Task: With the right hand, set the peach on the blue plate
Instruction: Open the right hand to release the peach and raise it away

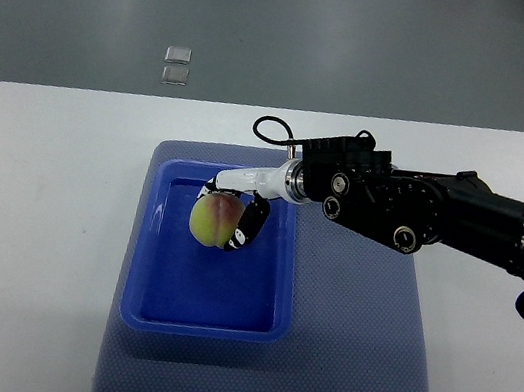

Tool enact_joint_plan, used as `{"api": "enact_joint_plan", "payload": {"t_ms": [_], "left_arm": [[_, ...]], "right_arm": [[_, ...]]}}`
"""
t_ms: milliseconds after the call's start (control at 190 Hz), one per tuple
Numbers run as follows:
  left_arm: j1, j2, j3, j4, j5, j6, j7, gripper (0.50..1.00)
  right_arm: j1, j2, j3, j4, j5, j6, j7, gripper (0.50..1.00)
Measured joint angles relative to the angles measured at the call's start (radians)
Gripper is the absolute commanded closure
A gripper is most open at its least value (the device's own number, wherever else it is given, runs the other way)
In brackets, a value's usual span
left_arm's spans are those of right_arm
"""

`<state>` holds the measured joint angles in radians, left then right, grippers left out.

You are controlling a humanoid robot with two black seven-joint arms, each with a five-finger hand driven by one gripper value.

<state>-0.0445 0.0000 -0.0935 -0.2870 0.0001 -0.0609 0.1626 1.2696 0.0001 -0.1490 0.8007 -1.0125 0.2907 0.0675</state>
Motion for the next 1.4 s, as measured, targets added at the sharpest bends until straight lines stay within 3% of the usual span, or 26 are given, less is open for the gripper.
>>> {"api": "enact_joint_plan", "payload": {"t_ms": [68, 525, 672, 808, 966, 1134, 1270, 1402], "left_arm": [[0.000, 0.000, 0.000, -0.001, 0.000, 0.000, 0.000, 0.500], [0.000, 0.000, 0.000, -0.001, 0.000, 0.001, 0.000, 0.500], [0.000, 0.000, 0.000, -0.001, 0.000, 0.001, 0.000, 0.500], [0.000, 0.000, 0.001, -0.003, 0.000, 0.001, 0.000, 0.500], [0.000, 0.000, 0.001, -0.005, 0.000, -0.001, 0.000, 0.500], [0.000, 0.000, 0.002, -0.005, 0.001, -0.001, 0.000, 0.500], [0.000, 0.000, 0.002, -0.006, 0.001, -0.001, 0.000, 0.500], [0.000, 0.000, 0.003, -0.008, 0.002, -0.001, 0.000, 0.500]], "right_arm": [[0.004, 0.000, 0.000, -0.001, 0.000, 0.005, 0.000, 0.568], [0.061, 0.000, 0.055, 0.008, 0.019, 0.039, 0.000, 0.568], [0.112, -0.009, 0.190, 0.010, 0.033, 0.047, 0.003, 0.568], [0.118, -0.123, 0.396, 0.009, 0.112, 0.052, 0.008, 0.568], [-0.027, -0.225, 0.724, 0.005, 0.315, 0.026, 0.013, 0.568], [-0.274, -0.230, 1.090, -0.007, 0.586, -0.011, 0.022, 0.568], [-0.423, -0.192, 1.203, -0.010, 0.728, -0.046, 0.045, 0.568], [-0.520, -0.126, 1.227, -0.029, 0.813, -0.064, 0.117, 0.568]]}}
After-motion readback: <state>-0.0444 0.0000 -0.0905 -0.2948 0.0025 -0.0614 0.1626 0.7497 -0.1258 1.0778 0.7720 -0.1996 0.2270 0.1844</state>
